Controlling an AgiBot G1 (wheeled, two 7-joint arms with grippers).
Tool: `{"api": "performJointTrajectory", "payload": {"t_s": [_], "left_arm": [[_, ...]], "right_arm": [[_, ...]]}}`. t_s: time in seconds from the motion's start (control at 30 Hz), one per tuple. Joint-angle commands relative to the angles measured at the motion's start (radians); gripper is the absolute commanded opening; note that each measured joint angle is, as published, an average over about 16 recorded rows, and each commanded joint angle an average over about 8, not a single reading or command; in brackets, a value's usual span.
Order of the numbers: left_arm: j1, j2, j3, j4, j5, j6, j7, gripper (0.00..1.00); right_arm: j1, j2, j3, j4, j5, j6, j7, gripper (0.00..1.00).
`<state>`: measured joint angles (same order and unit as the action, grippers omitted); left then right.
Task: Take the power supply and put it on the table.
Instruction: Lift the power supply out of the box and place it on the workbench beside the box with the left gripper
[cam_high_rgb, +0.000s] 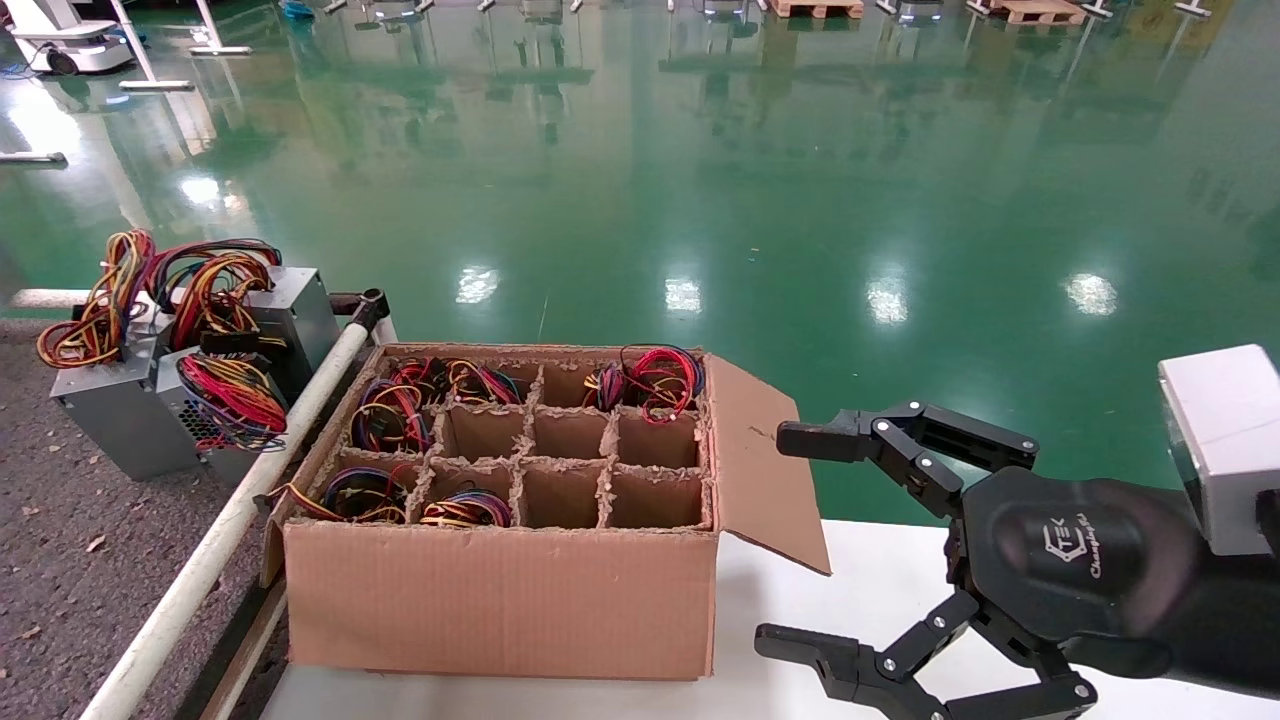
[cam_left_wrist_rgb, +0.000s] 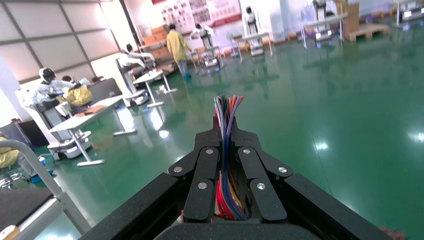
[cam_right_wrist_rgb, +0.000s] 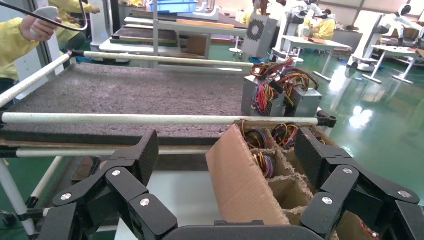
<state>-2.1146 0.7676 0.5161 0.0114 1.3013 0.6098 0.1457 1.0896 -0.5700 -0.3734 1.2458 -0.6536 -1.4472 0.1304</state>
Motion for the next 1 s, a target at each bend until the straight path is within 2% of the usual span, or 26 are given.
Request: {"api": "performJointTrajectory", "payload": {"t_s": [0.03, 0.53, 1.0], "left_arm": [[0.001, -0.008, -0.010, -0.008, -0.014, -0.002, 0.003, 0.00], [0.077, -0.017, 0.009, 0.024, 0.012, -0.097, 0.005, 0.00], [0.163, 0.003, 0.042, 0.039, 0.062, -0.077, -0.013, 0.00]], "right_arm": [[0.000, 0.000, 0.000, 0.000, 0.000, 0.000, 0.000, 1.00], [0.000, 0.000, 0.000, 0.000, 0.000, 0.000, 0.000, 1.00], [0.000, 0.000, 0.000, 0.000, 0.000, 0.000, 0.000, 1.00]]}}
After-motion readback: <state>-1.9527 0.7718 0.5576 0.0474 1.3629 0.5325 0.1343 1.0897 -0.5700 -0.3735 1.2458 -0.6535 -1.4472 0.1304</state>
